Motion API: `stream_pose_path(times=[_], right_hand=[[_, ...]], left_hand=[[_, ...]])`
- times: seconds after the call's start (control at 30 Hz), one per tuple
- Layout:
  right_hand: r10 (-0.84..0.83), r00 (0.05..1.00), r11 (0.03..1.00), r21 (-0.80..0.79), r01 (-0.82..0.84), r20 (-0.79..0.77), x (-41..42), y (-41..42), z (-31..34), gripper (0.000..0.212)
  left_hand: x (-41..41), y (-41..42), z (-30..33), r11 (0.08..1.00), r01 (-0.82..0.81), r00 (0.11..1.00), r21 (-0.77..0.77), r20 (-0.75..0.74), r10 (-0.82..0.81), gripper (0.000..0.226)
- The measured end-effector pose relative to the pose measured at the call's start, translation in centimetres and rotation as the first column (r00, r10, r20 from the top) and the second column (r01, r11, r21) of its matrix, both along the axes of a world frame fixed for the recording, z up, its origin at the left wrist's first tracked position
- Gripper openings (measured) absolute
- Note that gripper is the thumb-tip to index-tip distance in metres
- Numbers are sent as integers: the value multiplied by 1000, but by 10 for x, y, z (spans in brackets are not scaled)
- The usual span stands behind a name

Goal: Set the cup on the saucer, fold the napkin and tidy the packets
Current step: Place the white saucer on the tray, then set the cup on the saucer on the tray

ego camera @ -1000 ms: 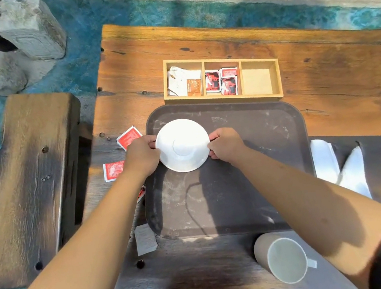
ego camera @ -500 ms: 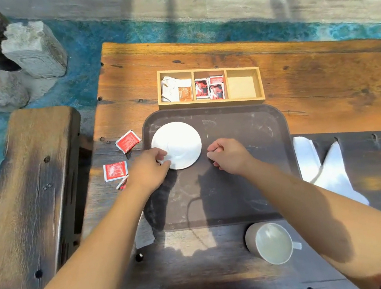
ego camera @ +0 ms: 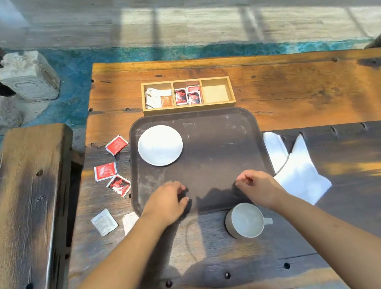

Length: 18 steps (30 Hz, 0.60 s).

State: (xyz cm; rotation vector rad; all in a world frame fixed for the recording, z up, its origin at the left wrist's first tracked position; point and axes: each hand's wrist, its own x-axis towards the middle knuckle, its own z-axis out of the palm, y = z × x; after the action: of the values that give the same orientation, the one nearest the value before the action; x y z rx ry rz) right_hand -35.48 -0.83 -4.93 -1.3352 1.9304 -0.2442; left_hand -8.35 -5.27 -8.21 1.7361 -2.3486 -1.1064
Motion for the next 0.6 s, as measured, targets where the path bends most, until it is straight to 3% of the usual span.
stream_pose_path(times=[0.27, 0.6], right_hand=[[39, 996, 989, 145, -28, -75, -29, 67, 3, 29], [35, 999, 981, 190, -33, -5, -27, 102, 4, 29]], left_hand=[[-19, 48, -3, 966, 255, 934, 43, 246, -258, 70], [-25, 87, -24, 917, 376, 854, 131, 334, -398, 86]])
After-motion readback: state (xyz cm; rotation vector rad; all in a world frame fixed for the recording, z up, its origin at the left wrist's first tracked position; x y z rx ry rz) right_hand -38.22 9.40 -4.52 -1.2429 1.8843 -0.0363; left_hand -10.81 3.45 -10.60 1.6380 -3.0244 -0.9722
